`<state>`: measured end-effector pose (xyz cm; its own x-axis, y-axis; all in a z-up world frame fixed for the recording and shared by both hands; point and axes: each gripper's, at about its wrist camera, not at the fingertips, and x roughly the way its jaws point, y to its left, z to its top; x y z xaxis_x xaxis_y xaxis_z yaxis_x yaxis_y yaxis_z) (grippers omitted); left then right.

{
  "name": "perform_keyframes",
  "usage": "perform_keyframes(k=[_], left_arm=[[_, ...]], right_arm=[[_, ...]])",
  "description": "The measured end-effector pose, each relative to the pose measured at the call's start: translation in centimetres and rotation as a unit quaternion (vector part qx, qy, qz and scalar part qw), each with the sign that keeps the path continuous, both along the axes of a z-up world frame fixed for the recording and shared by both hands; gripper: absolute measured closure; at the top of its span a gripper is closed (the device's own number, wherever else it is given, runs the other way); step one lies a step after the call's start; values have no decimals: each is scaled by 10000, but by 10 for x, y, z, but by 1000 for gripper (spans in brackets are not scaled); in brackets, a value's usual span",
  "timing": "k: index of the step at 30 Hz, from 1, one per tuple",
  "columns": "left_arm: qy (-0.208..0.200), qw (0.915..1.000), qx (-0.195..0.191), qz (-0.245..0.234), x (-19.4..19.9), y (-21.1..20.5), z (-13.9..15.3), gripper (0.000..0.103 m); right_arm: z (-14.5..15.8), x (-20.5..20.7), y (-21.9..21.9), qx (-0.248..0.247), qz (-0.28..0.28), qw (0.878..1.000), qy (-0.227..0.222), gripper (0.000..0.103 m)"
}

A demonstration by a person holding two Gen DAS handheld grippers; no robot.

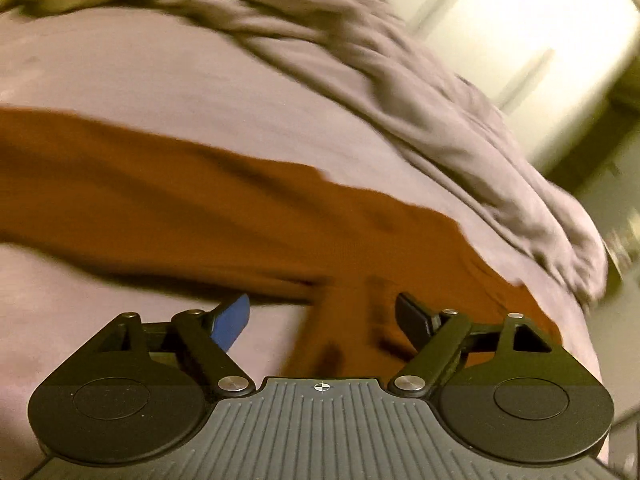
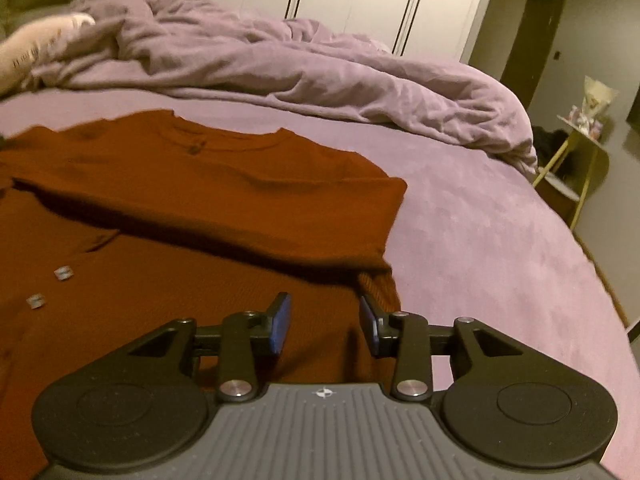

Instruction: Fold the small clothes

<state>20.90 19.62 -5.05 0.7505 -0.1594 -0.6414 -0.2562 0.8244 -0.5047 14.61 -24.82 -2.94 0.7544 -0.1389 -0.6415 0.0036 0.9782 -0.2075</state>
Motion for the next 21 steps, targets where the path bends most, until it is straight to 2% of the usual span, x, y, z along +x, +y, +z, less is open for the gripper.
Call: perform_keyframes(k=[2,4,5,8,9,11,12,13,15,17,19,21], left_arm=[[104,9984,-280,477,-17,33,-8,20],[147,9931,-709,922,-32,64,-17,27],[62,9886,-1046,1079,-37,78,-22,35],[-253,9694,-1745,1707,-49,115,-33,42],[-388,9599,-2001,1926,-52,129,-37,46],[-525,9465,-2210,2292,-54,147,-45,53],[-549,9414,-2240,2461,-54,155,-48,62],[-532,9383,-2259,2563,-52,160,-51,67],[-490,9360,-2251,2660,-49,170,-55,83],[-431,9376,-2153,2697,-46,178,-56,93],[-458,9408,-2050,2662,-45,182,-54,94],[-488,9523,-1696,2490,-43,175,-41,96]], right_arm=[[4,-14,0,133,-36,9999,-26,66],[8,-26,1,252,-63,9996,-63,65],[10,-31,2,299,-59,9995,-69,64],[13,-36,8,380,-8,9993,-15,63],[14,-36,12,361,26,9993,-8,63],[17,-34,18,332,80,9994,-17,62],[19,-34,21,335,101,9994,-44,61],[21,-33,24,345,111,9993,-63,61],[24,-31,29,367,129,9992,-80,60],[25,-29,34,351,153,9992,-88,60],[25,-27,37,319,168,9993,-76,60],[24,-26,39,307,175,9994,-53,60]])
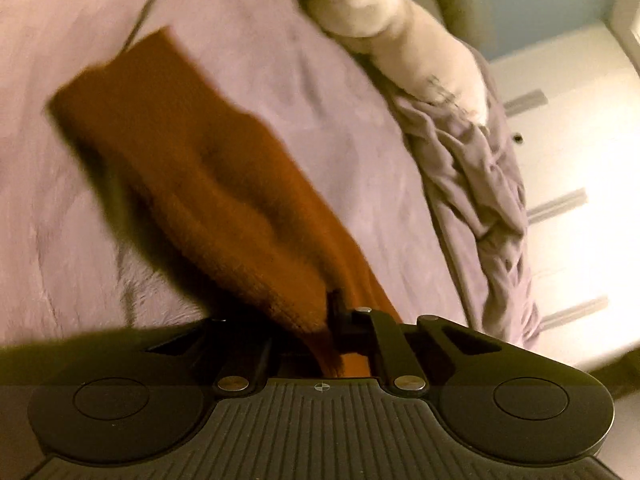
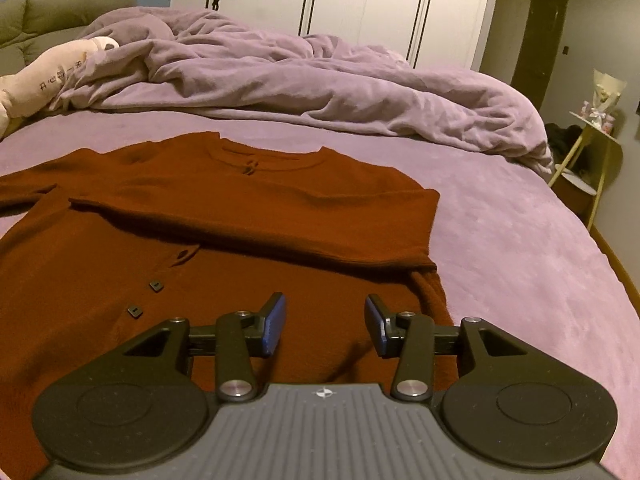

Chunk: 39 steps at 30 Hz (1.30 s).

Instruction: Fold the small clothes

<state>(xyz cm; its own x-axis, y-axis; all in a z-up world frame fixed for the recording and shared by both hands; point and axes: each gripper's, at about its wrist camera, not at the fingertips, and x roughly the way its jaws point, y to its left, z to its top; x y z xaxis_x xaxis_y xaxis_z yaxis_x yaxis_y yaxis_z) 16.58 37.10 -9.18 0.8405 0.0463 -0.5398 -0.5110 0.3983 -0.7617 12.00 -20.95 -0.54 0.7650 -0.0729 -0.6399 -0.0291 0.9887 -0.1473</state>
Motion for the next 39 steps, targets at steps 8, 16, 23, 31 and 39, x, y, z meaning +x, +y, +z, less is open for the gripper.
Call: perform_keyframes(k=[8,16,23,31,39], left_arm=[[-893,9521,2076,-2061,41,-123,108,96],[-929,8285,3127,-4551,59,-334,108,41],[-111,8516,2692,-4497,48,-321,54,37],[-293,9015,1798,-3926,55,-265,66,29],[102,9250,537,-3761,109,-266,45,52]], right_arm=[[-3,1,-1,9,-79,10000,39,60],[4,-8,-7,49,-174,9998,-73,58],[5,-8,-30,186,-322,9993,-10,57],[-8,10,-10,511,-186,9985,84,57],[-7,7,-2,475,-99,9988,24,56]])
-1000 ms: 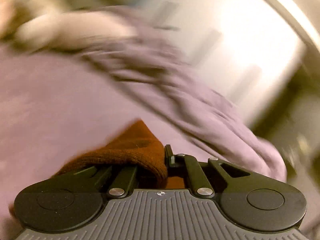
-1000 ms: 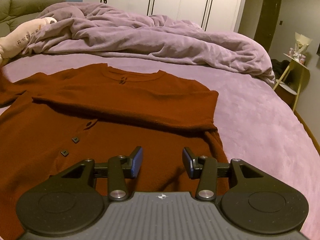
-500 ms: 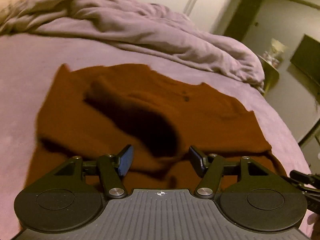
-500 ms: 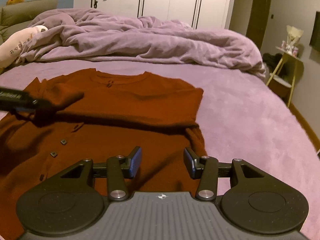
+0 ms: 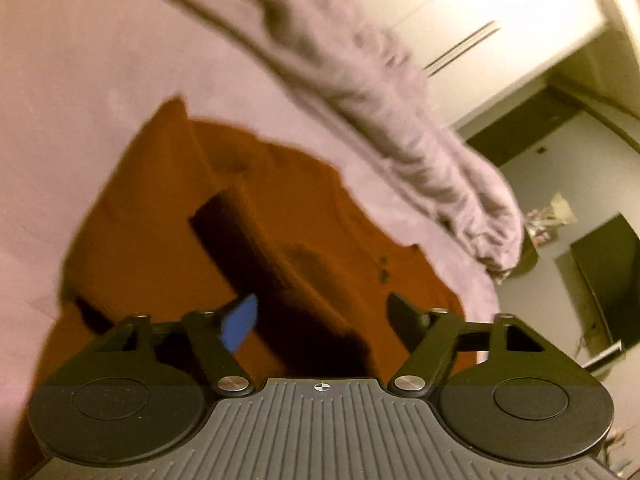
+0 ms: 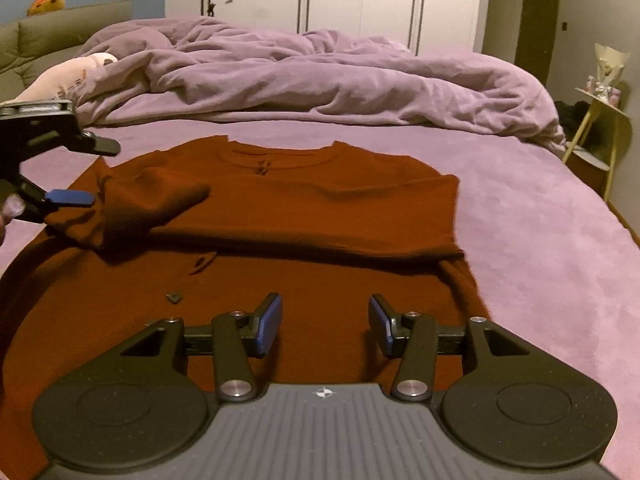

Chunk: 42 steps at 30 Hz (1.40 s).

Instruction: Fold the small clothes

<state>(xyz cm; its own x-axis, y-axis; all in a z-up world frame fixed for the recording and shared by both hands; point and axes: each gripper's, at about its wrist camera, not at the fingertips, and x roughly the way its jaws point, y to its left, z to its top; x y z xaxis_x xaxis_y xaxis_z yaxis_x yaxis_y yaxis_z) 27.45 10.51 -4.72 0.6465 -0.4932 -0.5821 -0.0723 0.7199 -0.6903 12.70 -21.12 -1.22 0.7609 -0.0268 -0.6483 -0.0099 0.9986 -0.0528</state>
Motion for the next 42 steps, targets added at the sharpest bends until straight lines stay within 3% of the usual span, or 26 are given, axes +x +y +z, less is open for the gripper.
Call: perform_keyframes(k=[1,2,3,5,8,10,11,12,15,17,20,22,25,31,34,35,36,39,42], left_arm=[[150,9999,-25,37,6,-3,-5,64],[169,9999,-20,23,9,-6,-5,87],[83,10000,44,5,10,-9,-3,95],[-389,9990,202,-130,5,-27,12,95],[-1005,9909,213,-874,-3,-69,32,94],[-1181,9824,304,-1414,-11,-100,37,77],[-1187,9791,340,-1618,-16,-111,36,53],[-1190,9762,386,-1774,-22,-119,34,41],[-1239,9703,762,-1931,-45,-121,27,34],[-1220,9703,1218,-1699,-58,-108,22,27],[-1157,9652,1955,-1298,-73,-80,16,25],[-1032,9645,2216,-995,-80,-58,12,24],[-856,9684,2245,-668,-85,-33,8,22],[-646,9685,2381,-341,-87,-8,0,22],[-690,9655,2487,-345,-85,-6,-1,22],[-708,9641,2534,-352,-84,-7,-1,22],[-721,9631,2570,-353,-84,-9,-2,22],[-744,9597,2694,-307,-83,-13,-1,21],[-755,9551,2853,-265,-78,-15,0,21]], right_arm=[[1,-1,-4,-17,-66,10000,-8,56],[2,-2,-8,-25,-126,9999,-16,56],[3,-5,-14,-22,-194,9998,-36,56],[4,-10,-26,8,-327,9994,-56,56],[0,-15,-40,126,-507,9986,-9,56],[-1,-13,-47,259,-678,9974,38,56],[-1,-13,-50,339,-725,9968,42,56],[1,-14,-51,423,-740,9964,10,56],[8,-16,-51,441,-627,9970,-123,56],[11,-13,-51,469,-565,9972,-142,56],[11,-2,-55,774,-491,9958,-42,56],[8,11,-55,1062,-403,9934,136,56],[-3,31,-52,1463,-295,9881,373,56],[-28,65,-41,1960,-279,9774,741,55],[-29,72,-35,1866,-304,9794,713,63],[-27,73,-31,1807,-239,9808,700,86],[-25,75,-30,1778,-145,9813,728,97],[-13,72,-23,1483,72,9873,558,98],[10,68,-20,829,240,9963,-23,99]])
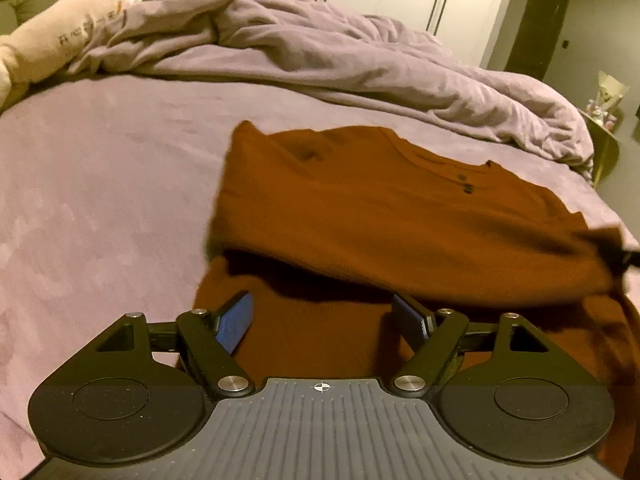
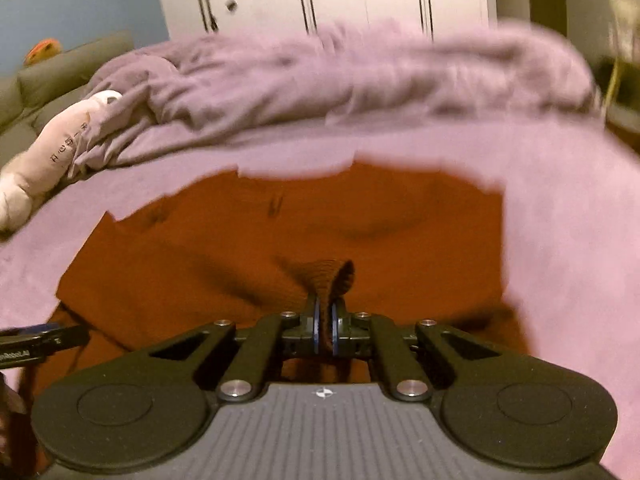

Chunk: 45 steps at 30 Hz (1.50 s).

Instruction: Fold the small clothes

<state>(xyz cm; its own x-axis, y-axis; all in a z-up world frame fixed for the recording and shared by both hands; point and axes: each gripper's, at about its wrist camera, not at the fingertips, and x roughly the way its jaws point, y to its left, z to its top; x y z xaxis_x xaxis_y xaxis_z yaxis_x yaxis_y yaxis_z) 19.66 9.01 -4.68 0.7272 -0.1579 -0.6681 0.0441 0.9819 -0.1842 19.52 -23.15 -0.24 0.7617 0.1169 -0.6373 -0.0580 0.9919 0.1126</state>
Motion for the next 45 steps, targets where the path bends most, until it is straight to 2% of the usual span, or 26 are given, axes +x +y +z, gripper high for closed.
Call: perform_keyframes(k=[3,5,11,17,19,22,24,26,29,31,33,36,39,41,43,44,45], left_arm=[[-46,9998,201,67,9,-3,0,21],[-35,9996,231,127,15,-4,-1,21],[129,9989,161,428,29,-1,-7,21],[112,9981,300,519,30,0,-9,23],[121,9982,283,506,28,2,-6,23],[76,9986,146,497,16,9,6,23],[-268,9991,-64,321,4,12,23,20],[-601,9978,-214,174,0,8,40,11],[-794,9961,-382,73,15,-7,47,9],[-634,9963,-573,116,35,-18,38,9],[-354,9970,-664,185,58,-28,22,10],[-111,9994,-232,248,82,-44,1,12],[-120,9989,452,67,91,-52,-14,11],[-162,9977,650,-82,90,-51,-18,11],[-192,9978,612,-142,85,-43,-17,11],[-202,9978,613,-160,82,-41,-16,11],[-217,9976,629,-165,76,-38,-13,12]], right_arm=[[16,9,-4,-947,-211,9942,-467,99],[17,22,-13,-1257,-426,9898,-513,98],[-8,59,-46,-865,-514,9949,26,98],[-22,66,-49,-691,-457,9964,188,98],[-30,68,-55,-804,-654,9941,324,97],[-35,65,-58,-1397,-1221,9819,373,97],[-27,56,-63,-1194,-1441,9821,228,97],[-17,49,-56,-937,-1282,9873,-48,97],[-14,52,-17,-643,-501,9965,-203,97],[-19,58,19,-478,83,9985,-246,97],[-25,62,52,-568,557,9959,-423,97],[-39,69,81,-1053,856,9894,-522,97],[-54,76,75,-1541,827,9839,-376,97],[-59,81,49,-1777,428,9828,-255,97],[-62,87,11,-1704,-236,9851,23,97],[-63,86,-6,-1681,-461,9847,17,103],[-63,82,-23,-1782,-671,9817,6,103]])
